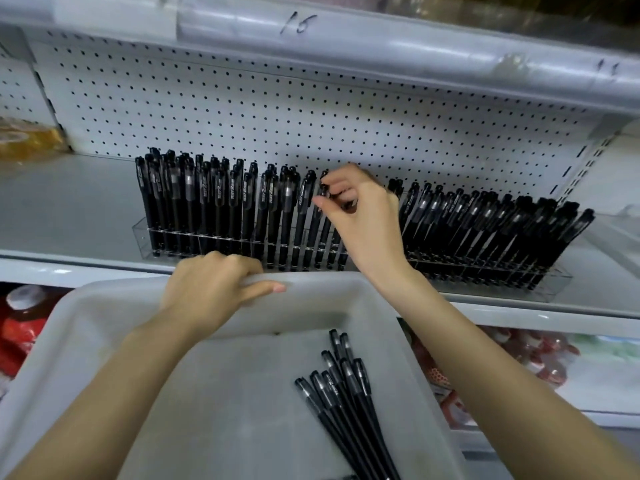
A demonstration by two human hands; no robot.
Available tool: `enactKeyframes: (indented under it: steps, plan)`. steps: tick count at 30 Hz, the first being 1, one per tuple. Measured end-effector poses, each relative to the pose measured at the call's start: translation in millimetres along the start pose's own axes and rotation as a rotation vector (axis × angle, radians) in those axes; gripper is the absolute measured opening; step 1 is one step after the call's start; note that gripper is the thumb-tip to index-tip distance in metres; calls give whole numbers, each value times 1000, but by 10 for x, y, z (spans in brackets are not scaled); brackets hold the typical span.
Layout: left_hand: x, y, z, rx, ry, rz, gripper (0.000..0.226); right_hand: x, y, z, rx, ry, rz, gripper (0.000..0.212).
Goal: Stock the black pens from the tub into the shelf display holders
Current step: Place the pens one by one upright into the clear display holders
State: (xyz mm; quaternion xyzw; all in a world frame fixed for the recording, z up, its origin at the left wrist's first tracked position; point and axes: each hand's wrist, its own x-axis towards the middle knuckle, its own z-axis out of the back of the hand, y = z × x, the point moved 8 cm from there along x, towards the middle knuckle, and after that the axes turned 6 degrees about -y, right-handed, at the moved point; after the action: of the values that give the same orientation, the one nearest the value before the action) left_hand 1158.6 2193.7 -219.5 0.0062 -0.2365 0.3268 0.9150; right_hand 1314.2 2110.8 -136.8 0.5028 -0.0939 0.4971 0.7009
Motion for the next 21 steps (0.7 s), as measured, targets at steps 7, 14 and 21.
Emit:
enactKeyframes:
  steps: [7,14,21]
  plan:
    - [36,-40,-10,-18,16,6,74,-125,95,186,82,-42,31,17]
    - [6,-99,48,-24,45,16,53,-793,-82,162,151,401,-93,13]
    - [-29,-170,95,-25,116,-3,60,-1292,-347,-184,-308,938,51,49]
